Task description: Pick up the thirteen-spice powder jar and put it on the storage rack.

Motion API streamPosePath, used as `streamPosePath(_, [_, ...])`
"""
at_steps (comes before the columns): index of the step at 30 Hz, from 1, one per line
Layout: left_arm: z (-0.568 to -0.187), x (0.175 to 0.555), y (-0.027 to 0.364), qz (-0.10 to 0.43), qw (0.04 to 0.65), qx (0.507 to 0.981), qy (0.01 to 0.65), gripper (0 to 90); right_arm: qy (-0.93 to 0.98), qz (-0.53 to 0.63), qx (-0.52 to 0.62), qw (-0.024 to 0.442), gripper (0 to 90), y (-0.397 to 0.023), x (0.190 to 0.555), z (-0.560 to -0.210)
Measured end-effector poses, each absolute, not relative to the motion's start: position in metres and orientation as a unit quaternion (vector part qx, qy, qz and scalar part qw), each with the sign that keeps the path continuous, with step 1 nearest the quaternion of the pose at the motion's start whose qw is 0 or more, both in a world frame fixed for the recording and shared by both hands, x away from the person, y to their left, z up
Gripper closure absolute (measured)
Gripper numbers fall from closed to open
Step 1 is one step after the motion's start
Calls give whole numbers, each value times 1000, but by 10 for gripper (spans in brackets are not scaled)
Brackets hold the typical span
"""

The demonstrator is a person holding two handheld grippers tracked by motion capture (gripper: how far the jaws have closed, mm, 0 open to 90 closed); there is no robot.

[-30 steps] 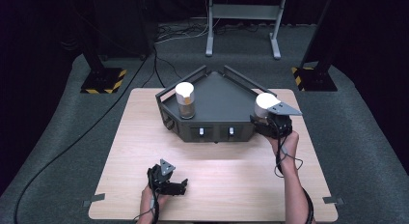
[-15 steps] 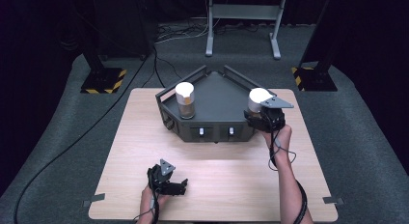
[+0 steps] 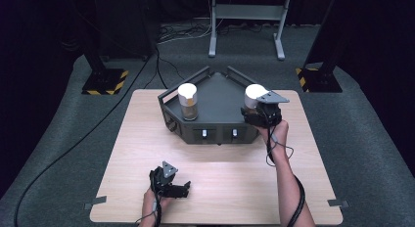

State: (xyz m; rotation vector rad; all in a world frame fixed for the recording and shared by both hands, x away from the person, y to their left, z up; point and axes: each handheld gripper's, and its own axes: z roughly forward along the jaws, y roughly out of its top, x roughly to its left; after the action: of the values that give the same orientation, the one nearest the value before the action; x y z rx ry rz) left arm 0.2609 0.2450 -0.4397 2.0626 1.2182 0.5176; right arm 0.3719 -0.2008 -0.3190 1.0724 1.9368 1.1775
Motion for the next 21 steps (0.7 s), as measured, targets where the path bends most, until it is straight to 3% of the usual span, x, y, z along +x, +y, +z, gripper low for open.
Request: streamPosePath(21, [-440,261,245,199,339,791,468,5,737,448,406,302,308,-188,389,-319])
